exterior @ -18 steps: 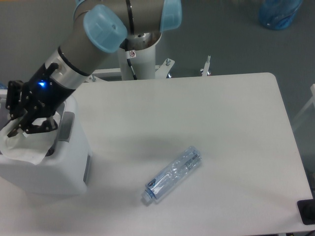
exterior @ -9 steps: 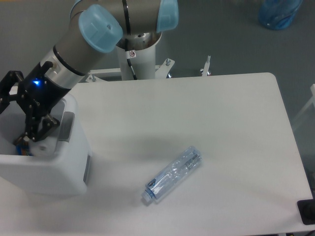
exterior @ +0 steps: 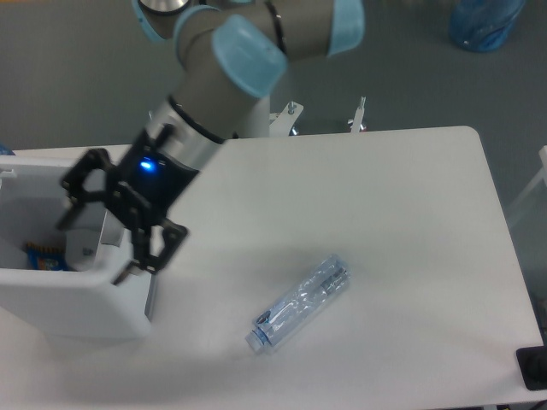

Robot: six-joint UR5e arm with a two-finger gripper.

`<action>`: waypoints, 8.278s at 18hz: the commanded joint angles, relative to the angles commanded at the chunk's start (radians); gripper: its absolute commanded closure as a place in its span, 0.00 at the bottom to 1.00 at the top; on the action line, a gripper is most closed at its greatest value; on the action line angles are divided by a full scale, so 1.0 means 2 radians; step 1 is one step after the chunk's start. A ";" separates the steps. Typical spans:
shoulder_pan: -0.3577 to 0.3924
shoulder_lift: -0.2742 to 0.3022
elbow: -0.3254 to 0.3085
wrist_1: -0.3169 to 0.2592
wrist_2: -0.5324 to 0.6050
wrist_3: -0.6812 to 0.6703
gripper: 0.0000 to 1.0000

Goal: Place the trash in the trash can

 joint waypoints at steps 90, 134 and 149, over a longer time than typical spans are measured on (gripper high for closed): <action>-0.004 -0.026 0.071 -0.002 -0.065 -0.104 0.44; -0.036 0.015 -0.038 0.042 -0.243 -0.038 0.00; 0.100 0.010 -0.024 0.038 -0.044 0.054 0.00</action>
